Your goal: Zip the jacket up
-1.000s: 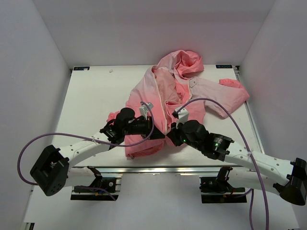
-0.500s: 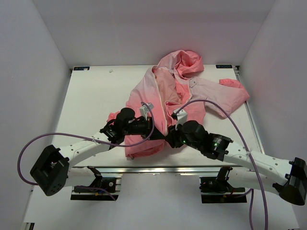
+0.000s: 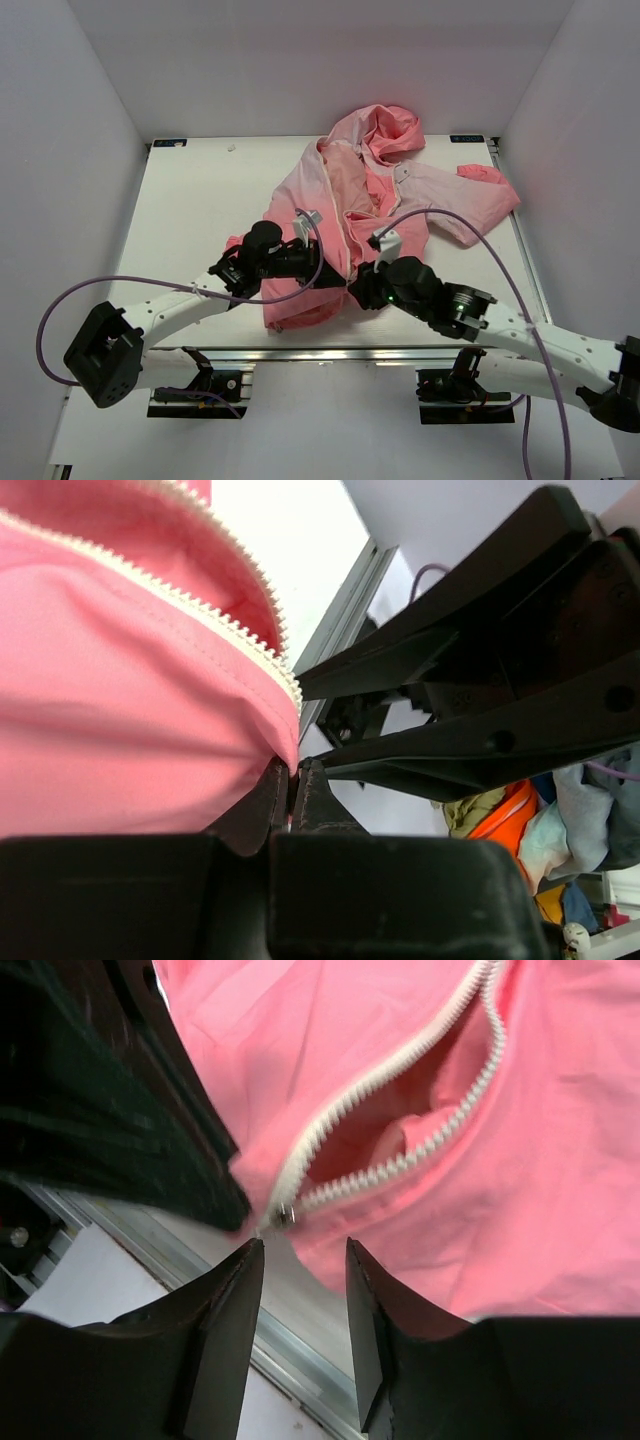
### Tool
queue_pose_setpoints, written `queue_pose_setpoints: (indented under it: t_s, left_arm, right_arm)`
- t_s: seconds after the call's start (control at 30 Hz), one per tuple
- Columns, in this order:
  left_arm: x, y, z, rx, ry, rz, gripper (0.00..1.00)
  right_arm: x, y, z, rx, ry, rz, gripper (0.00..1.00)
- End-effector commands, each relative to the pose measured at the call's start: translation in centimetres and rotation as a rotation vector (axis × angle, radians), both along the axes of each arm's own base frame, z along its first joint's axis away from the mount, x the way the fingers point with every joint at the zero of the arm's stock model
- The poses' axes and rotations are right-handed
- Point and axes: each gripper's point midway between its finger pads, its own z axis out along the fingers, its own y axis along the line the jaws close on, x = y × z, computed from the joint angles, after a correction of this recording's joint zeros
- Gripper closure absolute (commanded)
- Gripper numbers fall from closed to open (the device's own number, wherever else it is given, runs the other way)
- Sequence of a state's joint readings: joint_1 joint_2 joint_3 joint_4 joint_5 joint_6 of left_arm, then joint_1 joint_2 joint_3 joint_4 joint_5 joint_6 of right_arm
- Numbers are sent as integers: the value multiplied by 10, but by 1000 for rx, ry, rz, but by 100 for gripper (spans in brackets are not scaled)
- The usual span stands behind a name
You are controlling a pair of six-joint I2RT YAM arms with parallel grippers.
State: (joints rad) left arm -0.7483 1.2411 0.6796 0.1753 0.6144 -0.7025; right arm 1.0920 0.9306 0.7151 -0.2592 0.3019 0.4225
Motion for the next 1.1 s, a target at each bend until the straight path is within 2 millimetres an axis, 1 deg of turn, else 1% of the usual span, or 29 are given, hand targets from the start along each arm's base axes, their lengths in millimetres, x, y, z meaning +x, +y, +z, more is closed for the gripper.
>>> queue_pose_setpoints:
  t_s: [0.0,0.03,0.07,0.1,0.17,0.2,0.27,0.3,0.33,0.4,0.43,0.47,0.5,0.53,0.6,0.63,0.67,0.8,0.87,0.9,1.0,1.07]
  left_arm:
    - [5,-15,65,-137,-160,-52,100]
    - [7,-18,74,-149,-188,-64,100]
    - [12,-22,93,-173,-217,-64,100]
    - [17,-25,94,-173,-220,-56,100]
    - [21,-35,103,-220,-235,-81,100]
    - [21,-38,103,-232,-227,-94,100]
    - [20,-44,99,-238,-188,-130,100]
    - [22,-48,101,-242,-184,-139,100]
    - [25,-53,93,-232,-154,-145,100]
    - [23,-55,97,-265,-155,-168,100]
    - [24,-57,95,-265,-135,-168,100]
    - [24,-58,95,-263,-130,-170,100]
    - [24,-59,95,-263,-127,-176,100]
    - [24,-59,95,-265,-124,-179,100]
    - [24,-59,94,-265,-121,-178,100]
    - [24,-59,94,-265,-123,-175,100]
    - [24,-58,94,-261,-122,-172,100]
    - [24,-56,91,-253,-121,-160,100]
    - [24,-56,87,-247,-113,-155,100]
    - [24,-57,87,-247,-111,-156,100]
    - [24,-57,86,-247,-107,-159,100]
    - [23,-56,85,-249,-104,-158,100]
  right_arm:
    - [3,-25,40,79,-75,-93,55]
    - [7,-36,44,83,-93,-140,55]
    - [4,-48,49,95,-101,-162,55]
    - [4,-55,51,94,-108,-177,55]
    - [2,-66,55,111,-117,-203,55]
    - [1,-66,55,111,-117,-196,54]
    - [-5,-60,57,121,-113,-142,54]
    - [-7,-59,58,119,-110,-127,54]
    - [-8,-57,59,119,-109,-112,54]
    - [-6,-56,62,112,-126,-107,53]
    - [-4,-55,66,120,-143,-110,53]
    - [-2,-54,67,110,-151,-107,54]
    - [-1,-54,73,116,-162,-107,54]
    - [2,-56,75,103,-174,-122,54]
    - [7,-58,74,58,-184,-144,55]
    - [8,-60,79,42,-188,-144,55]
    - [8,-59,79,24,-186,-135,55]
    - [-1,-51,95,61,-195,-59,54]
    - [-7,-45,107,123,-202,-19,54]
    - [-9,-44,110,136,-203,-11,54]
    - [-4,-49,106,143,-179,-73,53]
    - [0,-49,98,121,-167,-96,52]
